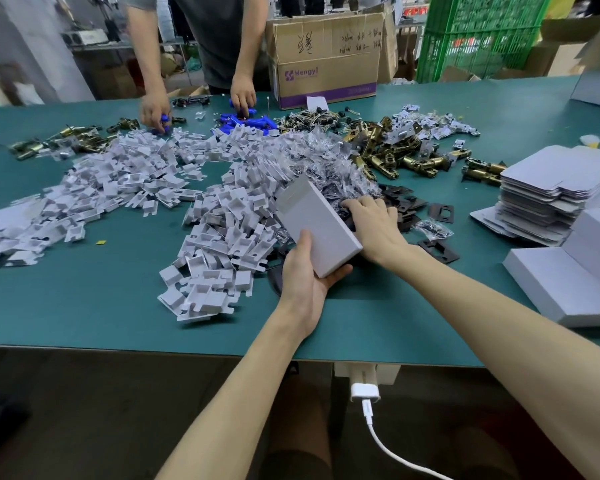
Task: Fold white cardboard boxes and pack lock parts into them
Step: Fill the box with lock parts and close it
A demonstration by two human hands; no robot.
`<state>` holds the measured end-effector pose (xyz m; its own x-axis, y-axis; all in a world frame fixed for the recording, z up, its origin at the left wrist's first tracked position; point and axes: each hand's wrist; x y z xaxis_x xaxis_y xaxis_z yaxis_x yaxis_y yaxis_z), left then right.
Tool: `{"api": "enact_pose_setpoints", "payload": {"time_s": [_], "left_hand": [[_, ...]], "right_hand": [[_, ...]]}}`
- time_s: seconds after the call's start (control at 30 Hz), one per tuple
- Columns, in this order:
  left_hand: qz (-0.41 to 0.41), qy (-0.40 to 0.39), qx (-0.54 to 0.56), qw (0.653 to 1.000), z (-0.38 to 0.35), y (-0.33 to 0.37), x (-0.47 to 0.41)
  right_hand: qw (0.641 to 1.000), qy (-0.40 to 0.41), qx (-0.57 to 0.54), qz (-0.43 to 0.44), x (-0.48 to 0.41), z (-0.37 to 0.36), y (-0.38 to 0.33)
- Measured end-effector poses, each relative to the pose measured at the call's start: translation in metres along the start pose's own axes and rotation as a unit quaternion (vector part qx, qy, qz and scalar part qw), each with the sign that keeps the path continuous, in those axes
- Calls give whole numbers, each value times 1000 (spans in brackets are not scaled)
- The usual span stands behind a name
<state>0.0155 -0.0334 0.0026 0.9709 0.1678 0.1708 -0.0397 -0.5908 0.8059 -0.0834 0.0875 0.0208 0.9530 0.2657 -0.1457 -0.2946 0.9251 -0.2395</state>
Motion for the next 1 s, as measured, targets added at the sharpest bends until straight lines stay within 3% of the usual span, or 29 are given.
{"api": "enact_pose_setpoints", "payload": {"time_s": [0.23,0.47,0.7,1.0], "left_hand": [[1,-12,-26,1000,-1,-1,0],[-4,-21,-38,999,-3,0,2],[-1,-13,-30,999,-5,2,4],[-5,-23,-50,998,-5,2,5]], "right_hand": [[999,28,-5,-21,-2,1,-1],[997,63,39,22,6,5,-2],[994,59,-84,37,10,16,8],[964,132,-221,-65,4,15,12]]}}
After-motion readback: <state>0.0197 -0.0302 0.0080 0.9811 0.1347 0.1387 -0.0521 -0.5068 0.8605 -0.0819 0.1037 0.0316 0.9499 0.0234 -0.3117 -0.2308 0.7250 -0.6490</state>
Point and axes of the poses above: each hand's wrist, its own x-axis away from the middle knuckle, its own z-axis out of the back of the hand, y = z × x, and after that the axes turned 1 degree about x, right-handed
